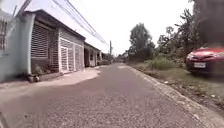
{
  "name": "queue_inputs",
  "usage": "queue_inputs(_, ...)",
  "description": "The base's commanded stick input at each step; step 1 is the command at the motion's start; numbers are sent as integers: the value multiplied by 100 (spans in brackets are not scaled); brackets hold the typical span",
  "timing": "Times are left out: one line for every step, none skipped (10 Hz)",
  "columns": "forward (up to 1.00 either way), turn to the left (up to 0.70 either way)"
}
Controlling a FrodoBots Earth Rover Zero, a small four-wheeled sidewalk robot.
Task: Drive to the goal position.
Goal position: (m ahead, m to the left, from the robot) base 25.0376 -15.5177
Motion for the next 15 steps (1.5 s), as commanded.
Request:
queue_inputs(70,0)
queue_inputs(70,0)
queue_inputs(70,0)
queue_inputs(70,0)
queue_inputs(70,0)
queue_inputs(70,0)
queue_inputs(70,0)
queue_inputs(70,0)
queue_inputs(70,0)
queue_inputs(70,0)
queue_inputs(70,0)
queue_inputs(70,0)
queue_inputs(70,0)
queue_inputs(70,0)
queue_inputs(70,0)
